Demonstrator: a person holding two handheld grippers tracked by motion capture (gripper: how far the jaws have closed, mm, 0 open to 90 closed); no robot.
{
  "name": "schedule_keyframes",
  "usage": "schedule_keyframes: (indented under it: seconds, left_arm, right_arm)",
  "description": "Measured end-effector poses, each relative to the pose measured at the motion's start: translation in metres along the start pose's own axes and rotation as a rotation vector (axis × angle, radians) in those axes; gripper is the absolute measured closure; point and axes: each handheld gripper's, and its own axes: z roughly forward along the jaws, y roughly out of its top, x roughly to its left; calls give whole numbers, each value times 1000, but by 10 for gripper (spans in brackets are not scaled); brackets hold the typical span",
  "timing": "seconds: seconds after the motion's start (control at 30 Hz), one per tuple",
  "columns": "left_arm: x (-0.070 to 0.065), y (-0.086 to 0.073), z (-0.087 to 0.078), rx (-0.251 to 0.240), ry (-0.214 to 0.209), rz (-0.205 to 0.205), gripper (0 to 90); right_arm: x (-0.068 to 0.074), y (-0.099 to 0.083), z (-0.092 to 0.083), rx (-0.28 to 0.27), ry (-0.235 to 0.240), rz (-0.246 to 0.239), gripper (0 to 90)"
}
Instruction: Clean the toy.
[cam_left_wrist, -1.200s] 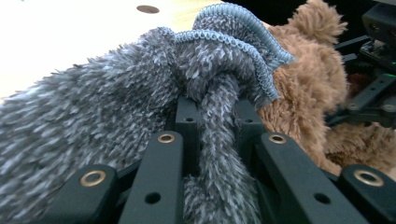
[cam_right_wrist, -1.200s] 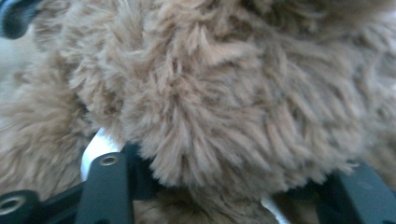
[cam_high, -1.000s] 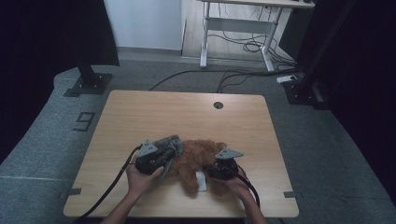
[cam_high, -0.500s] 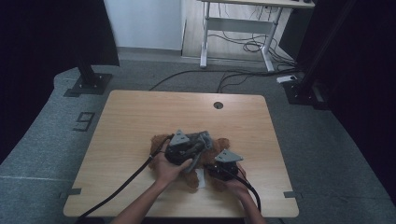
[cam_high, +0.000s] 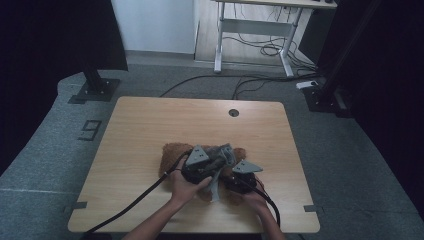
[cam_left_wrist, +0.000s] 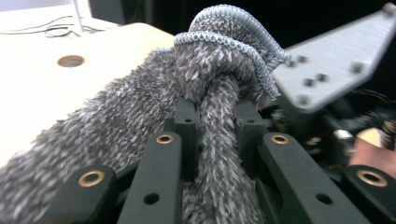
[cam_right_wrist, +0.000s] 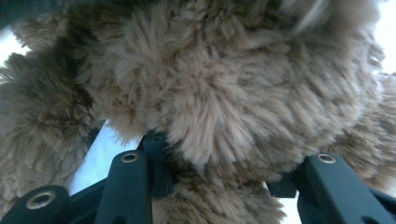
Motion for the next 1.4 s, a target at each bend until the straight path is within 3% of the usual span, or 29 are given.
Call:
schedule_keyframes:
  seconds: [0.1, 0.17, 0.23, 0.3, 0.53, 0.7, 1.07, 1.3, 1.4]
  left_arm:
    - [7, -7, 14, 27, 10, -25, 755]
    - [11, -7, 15, 29, 10, -33, 756]
    - [11, -5, 11, 36, 40, -2, 757]
    - [16, -3, 4, 48, 75, 21, 757]
    - [47, -11, -26, 40, 146, -35, 758]
    - [65, -21, -46, 26, 168, -76, 760]
    - [85, -31, -82, -28, 222, -121, 759]
    - [102, -53, -105, -50, 277, -177, 759]
    - [115, -67, -113, -41, 305, -232, 759]
  right_arm:
    - [0, 0, 0, 0, 3, 2, 528]
    - [-1, -1, 0, 4, 5, 14, 531]
    - [-2, -1, 0, 1, 12, 22, 536]
    - [-3, -1, 0, 2, 16, 21, 539]
    - [-3, -1, -1, 3, 20, 25, 543]
    - [-4, -2, -1, -1, 24, 24, 544]
    - [-3, -3, -1, -5, 31, 25, 545]
    - [-2, -3, -2, -3, 33, 26, 545]
    - [-3, -3, -2, -3, 33, 28, 545]
